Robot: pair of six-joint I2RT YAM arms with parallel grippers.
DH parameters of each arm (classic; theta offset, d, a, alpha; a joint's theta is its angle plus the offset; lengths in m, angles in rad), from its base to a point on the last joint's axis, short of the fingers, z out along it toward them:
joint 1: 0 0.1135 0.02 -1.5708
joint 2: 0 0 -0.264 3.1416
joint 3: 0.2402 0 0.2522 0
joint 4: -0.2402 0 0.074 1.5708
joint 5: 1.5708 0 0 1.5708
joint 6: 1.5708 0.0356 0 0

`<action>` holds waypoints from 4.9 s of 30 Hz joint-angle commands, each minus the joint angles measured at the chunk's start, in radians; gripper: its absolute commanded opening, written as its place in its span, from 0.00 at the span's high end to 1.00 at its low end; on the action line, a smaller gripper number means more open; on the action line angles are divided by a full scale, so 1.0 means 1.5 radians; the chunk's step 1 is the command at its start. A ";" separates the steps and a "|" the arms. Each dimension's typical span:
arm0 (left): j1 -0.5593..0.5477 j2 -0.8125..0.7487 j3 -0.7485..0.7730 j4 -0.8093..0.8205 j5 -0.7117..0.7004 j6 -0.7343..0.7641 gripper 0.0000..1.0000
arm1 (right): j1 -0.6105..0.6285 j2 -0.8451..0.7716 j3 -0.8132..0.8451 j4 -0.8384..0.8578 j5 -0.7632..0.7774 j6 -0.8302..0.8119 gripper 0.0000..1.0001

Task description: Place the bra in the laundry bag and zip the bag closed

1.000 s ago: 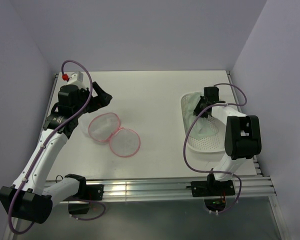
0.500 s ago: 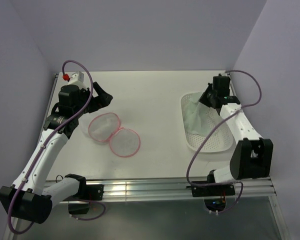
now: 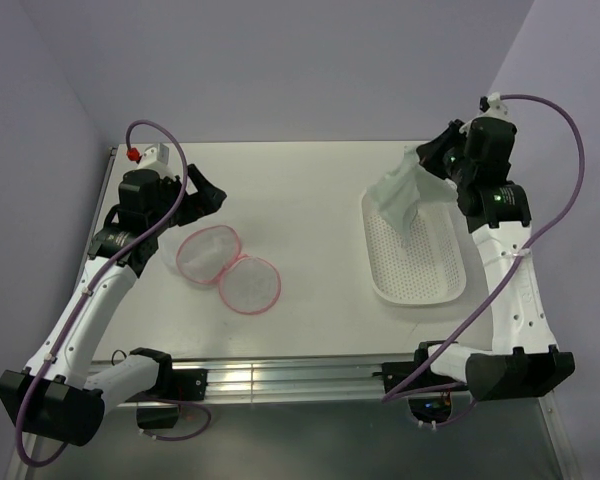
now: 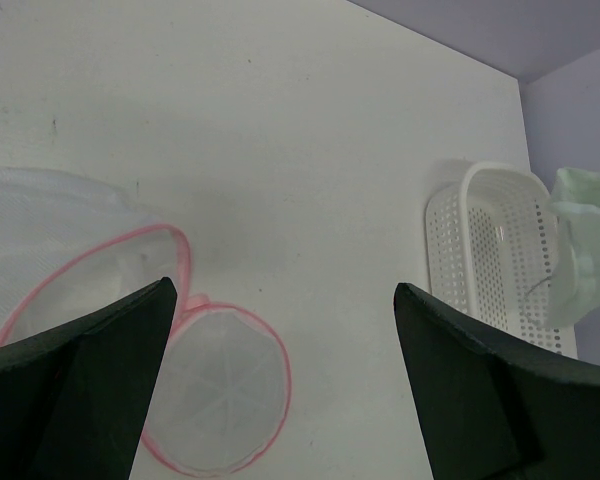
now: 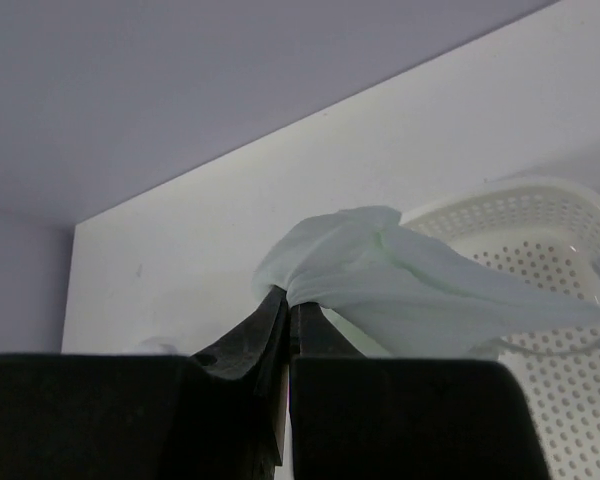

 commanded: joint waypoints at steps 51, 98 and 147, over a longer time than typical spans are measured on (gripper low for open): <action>-0.103 0.292 0.099 0.136 -0.083 -0.162 0.19 | 0.180 0.604 0.166 0.173 0.003 0.138 0.15; -0.180 0.782 0.394 0.052 -0.048 -0.085 1.00 | 0.145 0.750 0.287 0.190 -0.133 0.103 0.27; -0.193 0.759 0.394 0.130 0.086 -0.063 1.00 | 0.185 0.394 -0.028 0.281 -0.049 0.024 1.00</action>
